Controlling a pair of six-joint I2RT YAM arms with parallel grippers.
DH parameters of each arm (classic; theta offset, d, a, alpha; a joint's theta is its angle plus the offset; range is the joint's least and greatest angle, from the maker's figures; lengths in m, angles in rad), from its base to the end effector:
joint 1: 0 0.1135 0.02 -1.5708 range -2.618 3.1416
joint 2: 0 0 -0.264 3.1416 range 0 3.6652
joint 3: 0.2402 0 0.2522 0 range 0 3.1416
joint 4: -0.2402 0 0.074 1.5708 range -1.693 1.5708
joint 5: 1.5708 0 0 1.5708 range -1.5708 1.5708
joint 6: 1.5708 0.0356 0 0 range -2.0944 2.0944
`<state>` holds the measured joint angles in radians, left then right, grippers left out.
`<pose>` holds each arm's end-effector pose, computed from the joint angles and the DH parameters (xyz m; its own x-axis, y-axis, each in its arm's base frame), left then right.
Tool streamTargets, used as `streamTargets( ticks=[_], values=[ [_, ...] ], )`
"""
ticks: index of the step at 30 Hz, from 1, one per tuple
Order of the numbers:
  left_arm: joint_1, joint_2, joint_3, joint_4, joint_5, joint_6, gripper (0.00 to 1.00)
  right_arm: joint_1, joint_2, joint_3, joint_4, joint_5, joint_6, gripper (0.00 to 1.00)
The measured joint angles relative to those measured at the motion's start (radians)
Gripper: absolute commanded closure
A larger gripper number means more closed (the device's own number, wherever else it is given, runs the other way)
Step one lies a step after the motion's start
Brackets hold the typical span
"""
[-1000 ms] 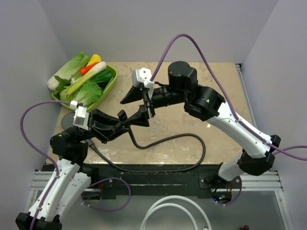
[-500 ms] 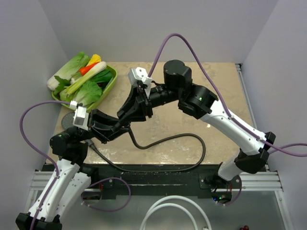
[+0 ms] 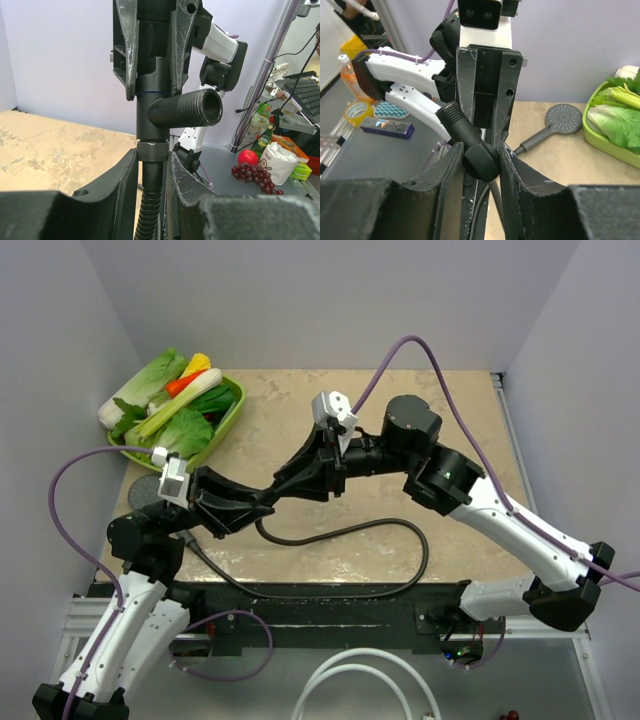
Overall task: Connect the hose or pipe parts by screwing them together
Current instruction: Install the adaptor on the pipeline.
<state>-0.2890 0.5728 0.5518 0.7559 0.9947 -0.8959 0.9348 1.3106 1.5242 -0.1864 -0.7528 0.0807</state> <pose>0.1004 -0.0610 0.3740 -0.1853 -0.3886 -0.9026 0.9714 0.0663 -0.2279 0.1460 0.2387 0.4819 -0.0640 0.0124 -0.9979 -0.9911 -0.1177 0.0621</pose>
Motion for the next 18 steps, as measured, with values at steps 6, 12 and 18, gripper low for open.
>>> streamTargets(
  ticks=[6, 12, 18],
  values=[
    [0.000, 0.002, 0.000, -0.007, -0.008, -0.001, 1.00, 0.000, -0.047, -0.088, 0.085, 0.065, 0.087, 1.00],
    [0.001, 0.007, 0.000, -0.013, -0.010, 0.005, 1.00, 0.001, -0.064, -0.126, 0.122, 0.135, 0.179, 1.00],
    [0.003, 0.010, 0.001, -0.037, -0.031, 0.068, 1.00, 0.006, -0.039, -0.068, 0.031, 0.238, 0.272, 1.00]
  ],
)
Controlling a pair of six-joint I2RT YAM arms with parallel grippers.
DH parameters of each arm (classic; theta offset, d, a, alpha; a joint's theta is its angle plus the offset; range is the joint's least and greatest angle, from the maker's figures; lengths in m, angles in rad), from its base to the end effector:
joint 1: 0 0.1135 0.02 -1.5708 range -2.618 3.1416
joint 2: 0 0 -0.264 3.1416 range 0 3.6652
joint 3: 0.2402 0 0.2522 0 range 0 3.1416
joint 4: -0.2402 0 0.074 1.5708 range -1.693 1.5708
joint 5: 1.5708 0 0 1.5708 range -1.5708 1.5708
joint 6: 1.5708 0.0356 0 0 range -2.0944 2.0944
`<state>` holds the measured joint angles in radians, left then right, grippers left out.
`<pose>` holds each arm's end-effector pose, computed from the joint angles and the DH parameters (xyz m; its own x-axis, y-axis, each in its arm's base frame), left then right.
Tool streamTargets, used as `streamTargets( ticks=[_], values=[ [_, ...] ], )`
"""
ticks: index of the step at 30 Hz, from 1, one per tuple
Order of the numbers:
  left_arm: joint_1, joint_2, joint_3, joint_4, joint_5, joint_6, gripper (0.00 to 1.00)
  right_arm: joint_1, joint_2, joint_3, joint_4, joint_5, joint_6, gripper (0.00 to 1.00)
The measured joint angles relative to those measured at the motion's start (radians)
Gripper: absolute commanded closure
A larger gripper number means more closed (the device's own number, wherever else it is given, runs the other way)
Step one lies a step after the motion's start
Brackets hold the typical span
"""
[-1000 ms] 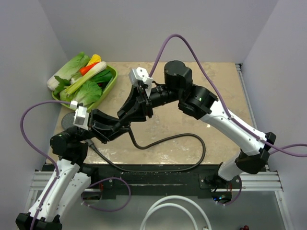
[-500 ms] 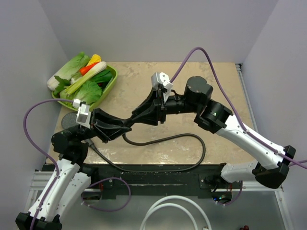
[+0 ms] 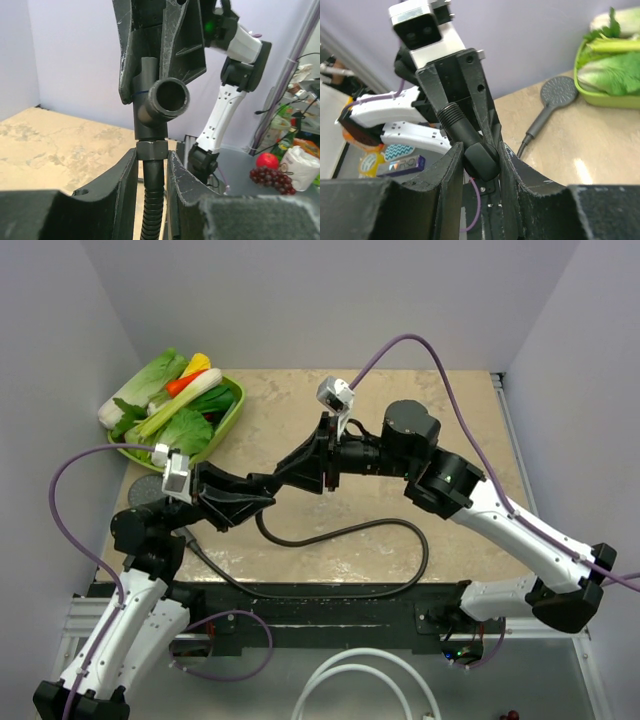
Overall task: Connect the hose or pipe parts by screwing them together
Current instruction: Install the adaptor on the pipeline.
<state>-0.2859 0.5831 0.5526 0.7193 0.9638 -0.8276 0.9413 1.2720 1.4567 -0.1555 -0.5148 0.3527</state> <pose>0.1060 -0.0616 0.3713 -0.1538 -0.3926 -0.9068 0.9695 0.1173 -0.2152 0.1489 0.2342 0.4728 -0.3270 0.0617 -0.9430 -0.9381 0.0994 0.3318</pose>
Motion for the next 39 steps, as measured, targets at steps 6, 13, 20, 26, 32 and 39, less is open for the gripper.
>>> streamTargets(
  ticks=[6, 13, 20, 26, 32, 39],
  values=[
    [0.002, -0.001, 0.029, -0.137, -0.036, 0.161, 1.00, 0.056, 0.038, 0.109, -0.187, 0.238, 0.066, 1.00],
    [0.004, 0.002, 0.074, -0.315, -0.054, 0.352, 1.00, 0.166, 0.087, 0.198, -0.320, 0.561, 0.137, 0.01],
    [0.003, -0.017, 0.077, -0.343, -0.063, 0.397, 1.00, 0.192, 0.143, 0.256, -0.462, 0.694, 0.137, 0.01],
    [0.003, -0.031, 0.072, -0.274, -0.044, 0.322, 1.00, 0.193, 0.164, 0.465, -0.518, 0.682, 0.011, 0.03],
    [0.003, -0.032, 0.020, -0.137, 0.000, 0.178, 1.00, 0.191, 0.161, 0.662, -0.499, 0.535, -0.166, 0.69],
    [0.003, -0.017, -0.027, 0.074, 0.067, -0.025, 1.00, 0.180, 0.217, 0.753, -0.516, 0.233, -0.379, 0.95]
  ],
)
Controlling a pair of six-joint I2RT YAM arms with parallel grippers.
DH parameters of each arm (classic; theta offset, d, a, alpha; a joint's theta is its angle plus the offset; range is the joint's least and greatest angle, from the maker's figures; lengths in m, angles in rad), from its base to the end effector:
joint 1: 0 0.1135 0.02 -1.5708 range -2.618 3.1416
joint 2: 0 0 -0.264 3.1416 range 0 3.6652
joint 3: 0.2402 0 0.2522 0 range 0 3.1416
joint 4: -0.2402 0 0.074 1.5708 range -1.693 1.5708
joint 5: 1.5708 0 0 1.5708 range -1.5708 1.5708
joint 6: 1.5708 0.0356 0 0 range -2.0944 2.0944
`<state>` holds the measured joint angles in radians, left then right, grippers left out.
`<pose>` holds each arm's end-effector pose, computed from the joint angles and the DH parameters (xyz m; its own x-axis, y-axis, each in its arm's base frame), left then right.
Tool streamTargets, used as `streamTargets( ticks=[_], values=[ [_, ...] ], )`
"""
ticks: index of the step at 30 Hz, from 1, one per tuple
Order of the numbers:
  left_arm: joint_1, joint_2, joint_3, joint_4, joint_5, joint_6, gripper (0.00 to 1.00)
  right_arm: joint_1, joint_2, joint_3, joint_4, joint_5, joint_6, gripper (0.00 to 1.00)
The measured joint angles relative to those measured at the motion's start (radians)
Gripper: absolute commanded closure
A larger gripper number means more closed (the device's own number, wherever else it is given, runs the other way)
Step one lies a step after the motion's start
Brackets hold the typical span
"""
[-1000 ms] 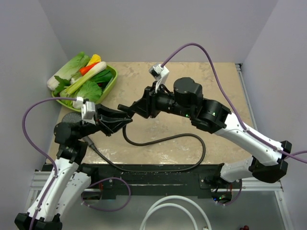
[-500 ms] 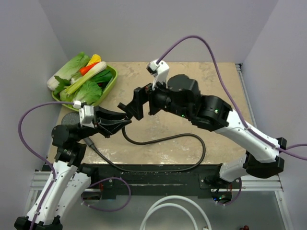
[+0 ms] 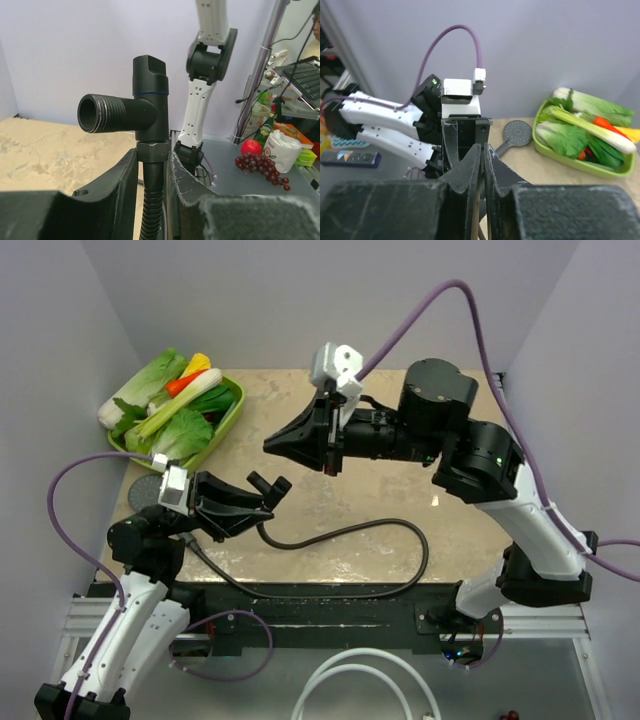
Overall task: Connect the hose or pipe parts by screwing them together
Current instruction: Install the adaptor on the pipeline.
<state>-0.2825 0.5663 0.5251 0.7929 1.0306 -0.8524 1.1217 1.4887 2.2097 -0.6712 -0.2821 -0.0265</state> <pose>0.0989 -0.0605 0.3680 -0.1293 -0.3657 -0.9217 0.9841 0.0668 -0.1645 0.1000 0.2302 0.5888 0.0477 0.0404 -0.9980 -0.9850 0.1677 -0.0403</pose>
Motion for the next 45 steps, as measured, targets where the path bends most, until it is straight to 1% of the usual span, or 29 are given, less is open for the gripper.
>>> streamTargets(
  ticks=[5, 8, 17, 23, 32, 45],
  values=[
    [0.000, 0.009, -0.002, 0.155, 0.033, -0.131, 1.00, -0.053, 0.127, 0.101, -0.053, -0.212, -0.066, 0.96],
    [0.000, 0.010, -0.014, 0.224, 0.047, -0.183, 1.00, -0.082, 0.178, 0.113, -0.086, -0.304, -0.087, 0.95],
    [-0.002, 0.011, -0.018, 0.274, 0.064, -0.235, 1.00, -0.101, 0.245, 0.138, -0.160, -0.488, -0.117, 0.95],
    [-0.011, 0.013, -0.028, 0.298, 0.063, -0.259, 1.00, -0.102, 0.248, 0.158, -0.182, -0.558, -0.136, 0.95],
    [-0.034, 0.024, -0.034, 0.324, 0.056, -0.290, 1.00, -0.103, 0.266, 0.138, -0.159, -0.654, -0.136, 0.96],
    [-0.034, 0.029, -0.034, 0.331, 0.055, -0.315, 1.00, -0.122, 0.318, 0.139, -0.191, -0.674, -0.166, 0.97]
  ],
)
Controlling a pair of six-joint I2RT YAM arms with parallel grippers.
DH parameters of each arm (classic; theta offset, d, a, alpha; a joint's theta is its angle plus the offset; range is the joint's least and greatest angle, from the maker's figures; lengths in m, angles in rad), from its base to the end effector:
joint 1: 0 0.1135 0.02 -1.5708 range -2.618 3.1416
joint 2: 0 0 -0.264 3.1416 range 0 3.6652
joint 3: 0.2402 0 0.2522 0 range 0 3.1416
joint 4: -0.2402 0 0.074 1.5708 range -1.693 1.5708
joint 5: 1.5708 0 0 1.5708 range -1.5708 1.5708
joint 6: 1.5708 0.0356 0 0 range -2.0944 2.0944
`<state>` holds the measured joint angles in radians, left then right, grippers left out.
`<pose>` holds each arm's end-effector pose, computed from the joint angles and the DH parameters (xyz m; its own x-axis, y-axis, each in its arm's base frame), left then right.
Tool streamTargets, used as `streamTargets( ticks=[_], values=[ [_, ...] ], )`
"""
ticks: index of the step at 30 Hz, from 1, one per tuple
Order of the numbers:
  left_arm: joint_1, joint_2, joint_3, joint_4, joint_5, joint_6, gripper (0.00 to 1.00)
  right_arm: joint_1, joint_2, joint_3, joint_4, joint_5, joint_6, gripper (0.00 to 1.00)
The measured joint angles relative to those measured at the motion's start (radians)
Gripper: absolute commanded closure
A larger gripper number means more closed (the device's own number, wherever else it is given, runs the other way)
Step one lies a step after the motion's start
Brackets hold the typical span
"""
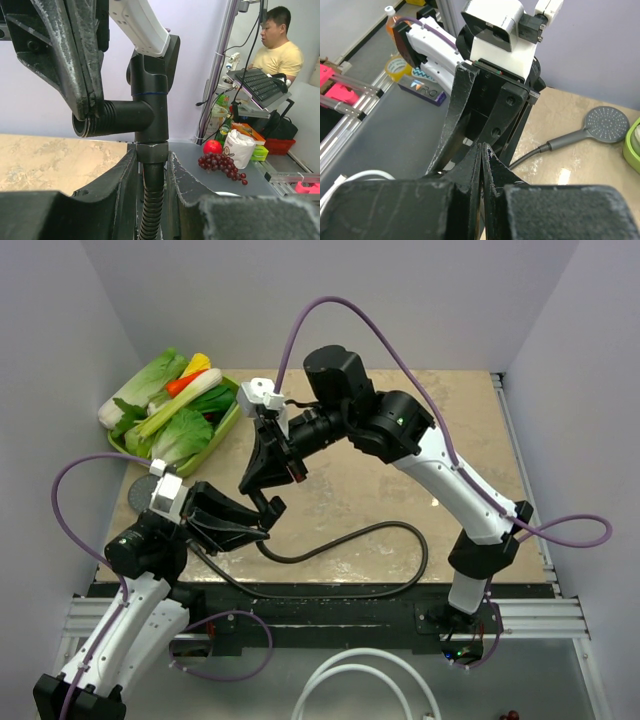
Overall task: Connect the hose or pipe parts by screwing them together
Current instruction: Install the adaptor on the pipeline.
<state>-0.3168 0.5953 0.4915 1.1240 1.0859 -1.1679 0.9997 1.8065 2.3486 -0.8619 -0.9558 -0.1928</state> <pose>0.0839 -0.0607 0.3730 -0.2207 -0.3789 -0.8987 0.9744 -0.1271 -0.1857 0.1649 0.3104 0.5183 0.0065 -0.1944 -0.9809 -0.9203 -0.3848 0.0701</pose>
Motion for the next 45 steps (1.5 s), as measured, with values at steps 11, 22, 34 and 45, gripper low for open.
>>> streamTargets(
  ticks=[11, 22, 34, 45],
  values=[
    [0.000, 0.001, 0.001, -0.011, 0.010, 0.000, 1.00, -0.016, -0.013, -0.032, -0.056, 0.007, -0.065, 1.00],
    [0.000, 0.008, 0.009, -0.027, 0.018, 0.002, 1.00, -0.025, -0.089, -0.151, -0.066, 0.043, -0.088, 1.00],
    [0.006, 0.007, 0.028, -0.032, 0.022, 0.001, 1.00, -0.038, -0.206, -0.304, -0.015, 0.074, -0.084, 1.00],
    [0.048, -0.003, 0.028, -0.034, -0.010, -0.002, 1.00, -0.047, -0.270, -0.464, 0.127, 0.111, -0.006, 0.09]
  ],
)
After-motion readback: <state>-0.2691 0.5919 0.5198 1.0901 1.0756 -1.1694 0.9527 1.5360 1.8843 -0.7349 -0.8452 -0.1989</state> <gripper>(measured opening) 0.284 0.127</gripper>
